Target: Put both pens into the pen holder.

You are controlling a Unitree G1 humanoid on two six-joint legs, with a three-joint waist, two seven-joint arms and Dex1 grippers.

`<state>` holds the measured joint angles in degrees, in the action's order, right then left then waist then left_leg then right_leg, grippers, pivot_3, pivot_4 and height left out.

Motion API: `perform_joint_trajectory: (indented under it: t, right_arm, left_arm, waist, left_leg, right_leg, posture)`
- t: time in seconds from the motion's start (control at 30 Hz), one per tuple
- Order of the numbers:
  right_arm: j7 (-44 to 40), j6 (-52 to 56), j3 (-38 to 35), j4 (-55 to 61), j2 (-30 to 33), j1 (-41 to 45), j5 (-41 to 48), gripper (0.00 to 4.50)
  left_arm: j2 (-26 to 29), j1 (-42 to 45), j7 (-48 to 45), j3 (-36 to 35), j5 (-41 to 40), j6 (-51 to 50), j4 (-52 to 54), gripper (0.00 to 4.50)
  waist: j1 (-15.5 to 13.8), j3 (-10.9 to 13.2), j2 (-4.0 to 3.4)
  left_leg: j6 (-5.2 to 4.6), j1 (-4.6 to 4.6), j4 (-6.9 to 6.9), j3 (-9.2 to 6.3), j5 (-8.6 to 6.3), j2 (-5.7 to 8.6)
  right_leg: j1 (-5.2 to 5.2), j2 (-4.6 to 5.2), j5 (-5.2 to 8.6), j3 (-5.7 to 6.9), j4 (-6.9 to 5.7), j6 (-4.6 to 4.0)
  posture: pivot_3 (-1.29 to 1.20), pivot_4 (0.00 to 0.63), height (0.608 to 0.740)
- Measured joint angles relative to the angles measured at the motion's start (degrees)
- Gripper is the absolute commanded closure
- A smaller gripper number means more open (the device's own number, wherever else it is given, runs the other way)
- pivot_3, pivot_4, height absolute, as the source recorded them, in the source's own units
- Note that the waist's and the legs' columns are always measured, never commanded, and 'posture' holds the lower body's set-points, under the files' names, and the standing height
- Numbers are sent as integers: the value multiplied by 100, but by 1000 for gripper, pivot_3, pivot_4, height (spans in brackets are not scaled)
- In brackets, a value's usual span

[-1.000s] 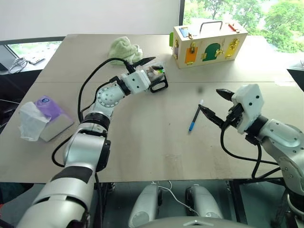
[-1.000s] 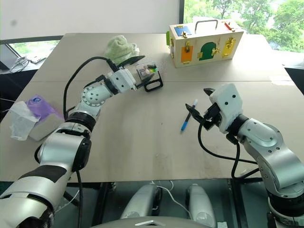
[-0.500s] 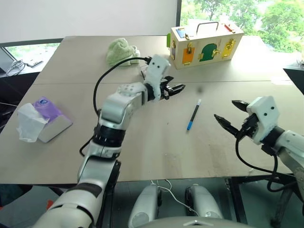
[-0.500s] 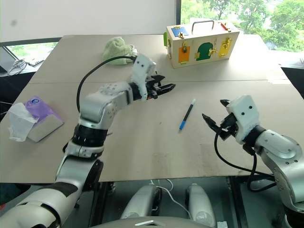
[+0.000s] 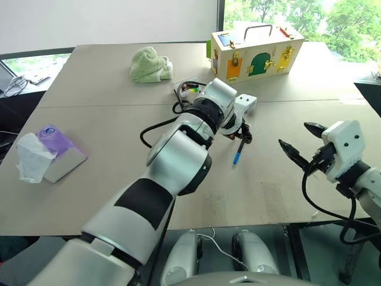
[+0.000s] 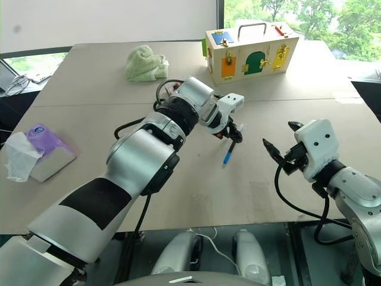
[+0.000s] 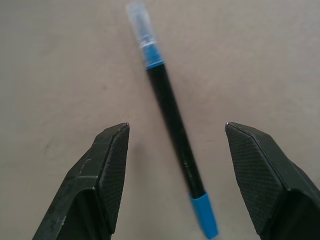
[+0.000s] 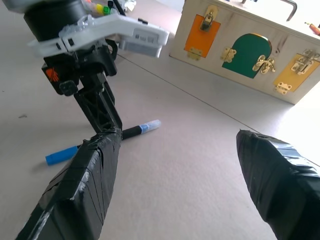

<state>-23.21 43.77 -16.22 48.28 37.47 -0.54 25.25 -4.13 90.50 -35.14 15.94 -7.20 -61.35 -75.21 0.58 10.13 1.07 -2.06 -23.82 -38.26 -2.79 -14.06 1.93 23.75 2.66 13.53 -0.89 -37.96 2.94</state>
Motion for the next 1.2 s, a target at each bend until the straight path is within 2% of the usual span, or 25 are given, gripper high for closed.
perform_joint_trajectory:
  t: [0.17, 0.3, 0.47, 0.57, 0.73, 0.83, 0.93, 1.03, 1.1, 1.2]
  right_arm:
    - [-22, 99, -39, 331, -14, -334, 91, 592]
    - [-634, 197, -361, 716, 471, -1291, 403, 592]
    - [-919, 198, -746, 700, 624, -1539, 512, 592]
    - [-970, 99, -753, 671, 643, -1542, 493, 592]
    - [-902, 30, -703, 673, 564, -1549, 435, 592]
    - [-881, -73, -633, 672, 516, -1584, 379, 592]
    - [-867, -154, -491, 672, 456, -1588, 342, 592]
    - [-917, -228, -406, 677, 418, -1606, 381, 592]
    - [-1024, -334, -355, 695, 421, -1691, 417, 592]
    - [-1160, -473, -144, 700, 446, -1812, 405, 592]
  left_arm:
    - [-222, 76, -17, -35, 380, 339, -185, 1377]
    - [-324, 76, -271, -16, 726, 573, -254, 1377]
    - [-420, 76, -538, -10, 1041, 686, -304, 1377]
    - [-433, 76, -752, 30, 1242, 718, -308, 2143]
    - [-420, 64, -1283, 188, 1581, 725, -307, 4392]
    - [-376, 22, -1626, 311, 1784, 791, -281, 4453]
    - [-210, -41, -2246, 616, 2042, 914, -232, 4453]
    - [243, -145, -3474, 1240, 2507, 1310, -212, 4453]
    - [741, -296, -4061, 1609, 2783, 1716, -61, 4453]
    - [1758, -804, -4826, 2030, 3117, 2528, 773, 4453]
  waist:
    - [-51, 0, 0]
    - [-55, 1, 1]
    - [-9, 1, 1]
    - [0, 1, 0]
    - [-4, -1, -1]
    - [-1, -2, -2]
    - [37, -3, -5]
    - [71, -4, -6]
    - [103, -4, -7]
    - [135, -6, -9]
  left_leg:
    - [-1, -2, -4, -4, -1, 5]
    - [-3, -3, -3, -4, -2, 5]
    - [-8, 4, -6, 3, -5, 4]
    - [-8, 5, -6, 2, -5, 2]
    - [-7, 4, -7, 3, -5, 4]
    - [-7, 7, -7, 2, -5, 4]
    - [-7, 12, -6, 6, -5, -1]
    - [-7, 15, -5, 13, -5, -9]
    - [-7, 17, -5, 13, -4, -18]
    - [-7, 18, -6, 14, -5, -23]
  right_leg:
    - [-2, 3, 0, 4, -2, 3]
    - [-4, 2, 4, 4, 1, 7]
    - [-5, 3, 4, -3, -3, 10]
    - [-5, 0, 4, -2, -5, 10]
    - [-7, 3, 4, -3, -4, 10]
    - [-9, 2, 4, -2, -5, 9]
    - [-9, -2, 4, -6, -6, 8]
    - [-8, -15, 4, -14, -8, 6]
    - [-8, -22, 3, -18, -9, 4]
    - [-8, -20, 2, -24, -10, 2]
  posture:
    - [0, 150, 740]
    - [0, 150, 740]
    - [0, 150, 740]
    - [0, 150, 740]
    - [0, 150, 740]
    - [0, 150, 740]
    - [0, 150, 740]
    - [0, 150, 740]
    - [0, 150, 740]
    - [0, 150, 740]
